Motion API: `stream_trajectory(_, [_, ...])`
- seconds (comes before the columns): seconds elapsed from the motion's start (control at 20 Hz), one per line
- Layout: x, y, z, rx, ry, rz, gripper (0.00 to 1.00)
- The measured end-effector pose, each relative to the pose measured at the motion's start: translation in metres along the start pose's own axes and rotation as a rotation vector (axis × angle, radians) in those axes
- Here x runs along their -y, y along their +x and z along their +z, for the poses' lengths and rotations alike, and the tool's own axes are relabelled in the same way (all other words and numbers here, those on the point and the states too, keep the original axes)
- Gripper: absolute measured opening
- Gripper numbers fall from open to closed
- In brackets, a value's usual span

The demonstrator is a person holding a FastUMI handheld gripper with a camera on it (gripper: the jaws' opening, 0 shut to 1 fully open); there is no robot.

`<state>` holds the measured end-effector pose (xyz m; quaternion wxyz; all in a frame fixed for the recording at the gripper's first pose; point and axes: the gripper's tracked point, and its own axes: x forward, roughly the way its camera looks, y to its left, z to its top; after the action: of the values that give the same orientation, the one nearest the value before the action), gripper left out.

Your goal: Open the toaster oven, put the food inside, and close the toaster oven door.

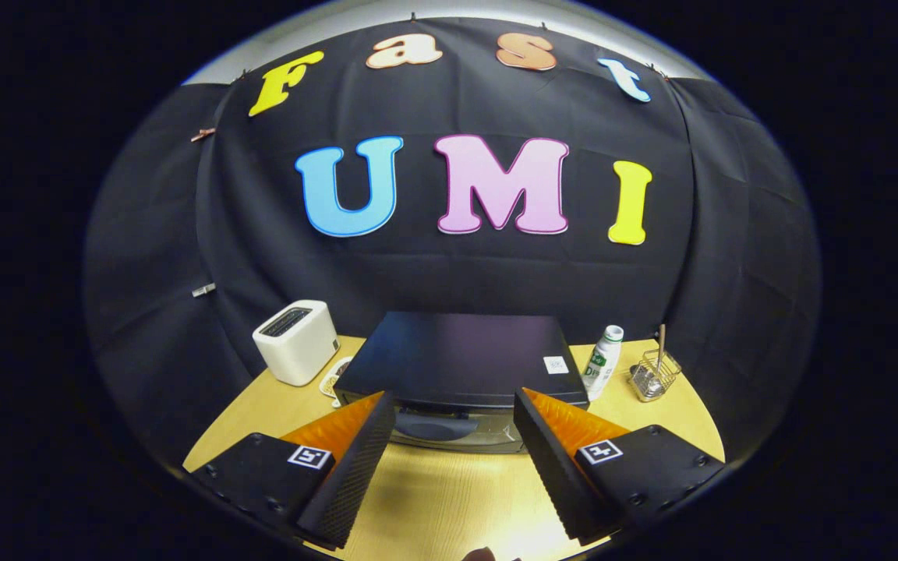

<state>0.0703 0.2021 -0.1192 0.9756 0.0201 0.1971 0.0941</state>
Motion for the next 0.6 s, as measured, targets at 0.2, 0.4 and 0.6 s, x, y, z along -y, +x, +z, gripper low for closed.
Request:
stream_trajectory(0.2, [0.043, -0.017, 0.037, 0.068, 0.022, -0.048, 0.99])
stream_trajectory(0.4, [0.084, -0.039, 0.065, 0.142, 0.028, -0.104, 0.99])
stream_trajectory(0.6, [0.116, -0.062, 0.084, 0.201, 0.004, -0.145, 0.99])
